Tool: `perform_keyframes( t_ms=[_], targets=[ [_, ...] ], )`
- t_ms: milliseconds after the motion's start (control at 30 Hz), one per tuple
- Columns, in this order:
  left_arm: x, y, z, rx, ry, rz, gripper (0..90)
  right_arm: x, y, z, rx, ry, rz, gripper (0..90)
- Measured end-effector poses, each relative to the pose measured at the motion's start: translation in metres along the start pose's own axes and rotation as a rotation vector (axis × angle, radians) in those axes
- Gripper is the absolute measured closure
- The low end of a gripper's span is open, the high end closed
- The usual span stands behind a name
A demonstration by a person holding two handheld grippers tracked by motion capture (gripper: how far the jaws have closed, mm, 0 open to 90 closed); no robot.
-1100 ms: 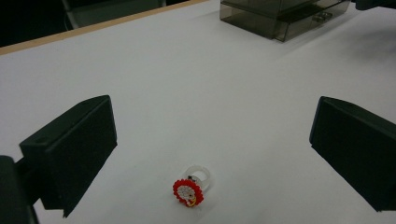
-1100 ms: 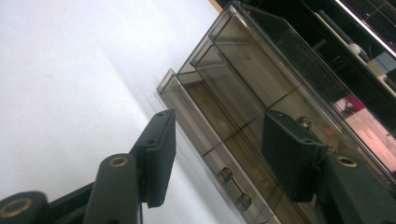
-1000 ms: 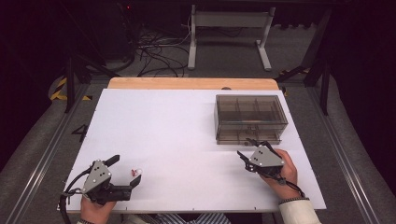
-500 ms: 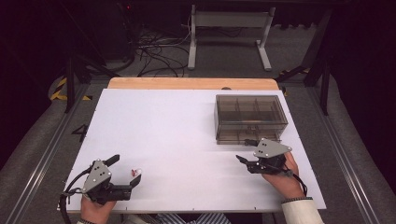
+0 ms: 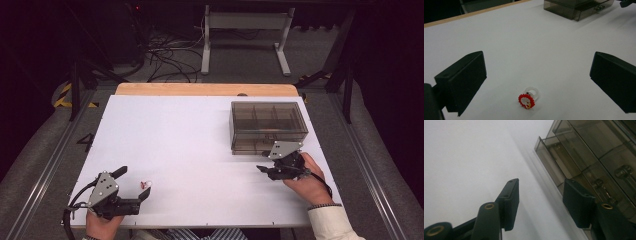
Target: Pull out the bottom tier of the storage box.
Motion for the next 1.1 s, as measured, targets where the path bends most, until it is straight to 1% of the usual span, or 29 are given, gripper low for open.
perform_keyframes(
  t_ms=[100, 167, 200, 233, 333, 367, 433, 500, 533, 567, 600, 633, 667, 700, 767, 867, 900, 967, 1000, 1033, 1100],
  targets=[
    [0.0, 0.0, 0.0, -0.001, 0.0, 0.001, 1.4, -0.004, 0.002, 0.001, 0.016, -0.004, 0.009, 48.5],
    [0.0, 0.0, 0.0, -0.002, -0.001, 0.0, 1.4, -0.008, 0.006, 0.002, 0.038, -0.01, 0.019, 48.5],
    [0.0, 0.0, 0.0, -0.001, -0.001, 0.0, 1.4, -0.009, 0.008, 0.001, 0.039, 0.006, 0.03, 48.5],
    [0.0, 0.0, 0.0, -0.002, 0.0, -0.001, 1.4, -0.011, 0.009, 0.002, 0.057, -0.017, 0.029, 48.6],
    [0.001, 0.0, 0.0, -0.003, 0.001, -0.002, 1.4, -0.015, 0.014, 0.002, 0.073, -0.007, 0.039, 48.6],
    [0.001, 0.0, 0.0, -0.003, 0.003, -0.003, 1.4, -0.018, 0.017, 0.002, 0.09, -0.019, 0.04, 48.6],
    [0.001, -0.001, 0.0, -0.004, 0.002, -0.002, 1.4, -0.019, 0.018, 0.002, 0.099, -0.019, 0.038, 48.6],
    [0.001, -0.001, 0.0, -0.004, 0.002, -0.002, 1.4, -0.02, 0.02, 0.002, 0.105, -0.024, 0.045, 48.5],
    [0.001, -0.001, 0.0, -0.004, 0.002, -0.001, 1.4, -0.022, 0.021, 0.002, 0.118, -0.032, 0.052, 48.6],
    [0.001, -0.001, 0.0, -0.005, 0.003, -0.001, 1.4, -0.023, 0.022, 0.002, 0.116, -0.029, 0.062, 48.6],
    [0.001, -0.001, 0.0, -0.005, 0.003, -0.001, 1.4, -0.023, 0.022, 0.002, 0.116, -0.029, 0.062, 48.6],
    [0.001, -0.001, 0.0, -0.005, 0.003, -0.001, 1.4, -0.025, 0.023, 0.002, 0.127, -0.043, 0.07, 48.5],
    [0.001, -0.001, 0.0, -0.005, 0.003, -0.001, 1.4, -0.025, 0.023, 0.002, 0.127, -0.043, 0.07, 48.5],
    [0.0, 0.0, 0.0, -0.005, 0.003, -0.001, 1.4, -0.025, 0.024, 0.002, 0.116, -0.032, 0.078, 48.5],
    [0.0, 0.0, 0.0, -0.005, 0.004, -0.002, 1.4, -0.026, 0.024, 0.002, 0.126, -0.058, 0.087, 48.4],
    [0.0, -0.001, 0.0, -0.007, 0.001, -0.001, 1.4, -0.028, 0.026, 0.002, 0.14, -0.059, 0.082, 48.4],
    [0.001, -0.001, 0.0, -0.006, 0.003, -0.003, 1.4, -0.029, 0.029, 0.003, 0.145, -0.057, 0.073, 48.7],
    [0.001, -0.001, 0.0, -0.005, 0.003, -0.003, 1.4, -0.029, 0.031, 0.003, 0.143, -0.053, 0.068, 49.0],
    [0.001, -0.001, 0.0, -0.005, 0.004, -0.003, 1.4, -0.029, 0.031, 0.003, 0.159, -0.062, 0.068, 49.1],
    [0.001, 0.0, 0.0, -0.005, 0.003, -0.002, 1.4, -0.029, 0.033, 0.003, 0.157, -0.049, 0.06, 49.3],
    [0.001, -0.001, 0.0, -0.005, 0.003, -0.002, 1.4, -0.03, 0.036, 0.005, 0.169, -0.057, 0.059, 51.4]
  ],
)
Point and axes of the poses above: each handheld gripper's, and its own axes: y roughly forward along the jaws, z roughly out of its underside, x roughly to its left, the point moved 5 cm from there along y, roughly forward along the jaws, and after that the axes turned 5 degrees about x, right-handed, at the moved point
